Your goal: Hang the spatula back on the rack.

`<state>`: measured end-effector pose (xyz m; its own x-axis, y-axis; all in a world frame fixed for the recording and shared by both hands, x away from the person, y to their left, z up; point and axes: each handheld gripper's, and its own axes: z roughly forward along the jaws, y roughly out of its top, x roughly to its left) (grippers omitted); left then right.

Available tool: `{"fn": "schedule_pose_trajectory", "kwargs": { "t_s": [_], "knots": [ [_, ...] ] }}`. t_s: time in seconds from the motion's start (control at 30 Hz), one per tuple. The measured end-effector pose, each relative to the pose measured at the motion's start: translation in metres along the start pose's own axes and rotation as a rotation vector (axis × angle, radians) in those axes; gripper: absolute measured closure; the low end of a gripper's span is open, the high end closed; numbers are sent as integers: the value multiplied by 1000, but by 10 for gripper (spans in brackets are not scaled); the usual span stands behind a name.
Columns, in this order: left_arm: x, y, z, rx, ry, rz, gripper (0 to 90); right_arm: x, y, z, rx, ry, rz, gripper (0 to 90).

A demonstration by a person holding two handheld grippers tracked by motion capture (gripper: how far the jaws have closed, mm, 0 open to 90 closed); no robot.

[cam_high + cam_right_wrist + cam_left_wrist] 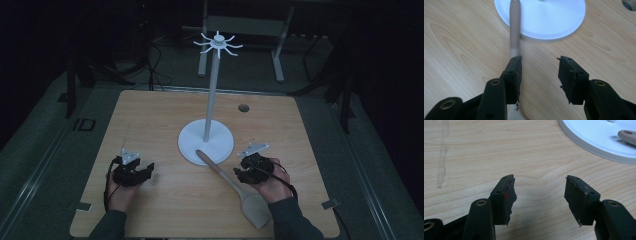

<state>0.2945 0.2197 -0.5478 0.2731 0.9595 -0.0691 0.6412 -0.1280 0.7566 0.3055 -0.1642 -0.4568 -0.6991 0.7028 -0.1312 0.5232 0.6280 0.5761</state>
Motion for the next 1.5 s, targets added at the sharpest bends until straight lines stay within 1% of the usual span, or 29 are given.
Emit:
{"fn": "schedule_pose_trajectory", "kwargs": {
  "t_s": [0.1, 0.17, 0.2, 0.23, 0.3, 0.4, 0.47, 0.53, 0.63, 0.73, 0.9, 1.1, 1.2, 1.23, 1.33, 1.5],
  "knots": [
    [0, 0, 0, -1, 0, -2, 417, 0, 3, 4, 15, 14, -12, 559],
    [0, 0, 0, 0, -1, -1, 417, 0, 5, 6, 16, 20, -14, 569],
    [0, 0, 0, 2, -2, 0, 417, 1, 6, 7, 18, 31, -13, 589],
    [0, 0, 1, 2, -2, -1, 417, 1, 10, 9, 29, 54, -17, 628],
    [-1, 1, 1, -1, -2, -1, 417, 2, 13, 12, 46, 68, -20, 637],
    [-1, 1, 1, 2, -5, 4, 417, 4, 18, 18, 68, 74, -31, 658],
    [-1, 1, 2, 2, -7, 6, 417, 6, 20, 22, 79, 79, -43, 692],
    [-1, 1, 2, 2, -7, 5, 417, 7, 22, 24, 80, 81, -52, 723],
    [-1, 1, 2, 3, -7, 3, 417, 8, 25, 28, 92, 82, -59, 740],
    [-1, 1, 2, 4, -7, 3, 417, 9, 28, 34, 107, 87, -69, 740],
    [-2, 1, 2, 5, -9, 6, 414, 9, 31, 42, 131, 103, -65, 750],
    [-2, 1, 2, 3, -7, 5, 414, 9, 34, 59, 188, 116, -80, 735],
    [-2, 1, 2, 2, -7, 5, 414, 9, 35, 62, 199, 118, -79, 728],
    [-2, 1, 2, 1, -7, 7, 414, 10, 36, 66, 210, 133, -83, 716],
    [-2, 1, 2, 2, -8, 9, 414, 11, 38, 72, 230, 153, -85, 706],
    [-1, 1, 2, 2, -8, 6, 414, 12, 40, 83, 273, 170, -87, 699]
  ]
}}
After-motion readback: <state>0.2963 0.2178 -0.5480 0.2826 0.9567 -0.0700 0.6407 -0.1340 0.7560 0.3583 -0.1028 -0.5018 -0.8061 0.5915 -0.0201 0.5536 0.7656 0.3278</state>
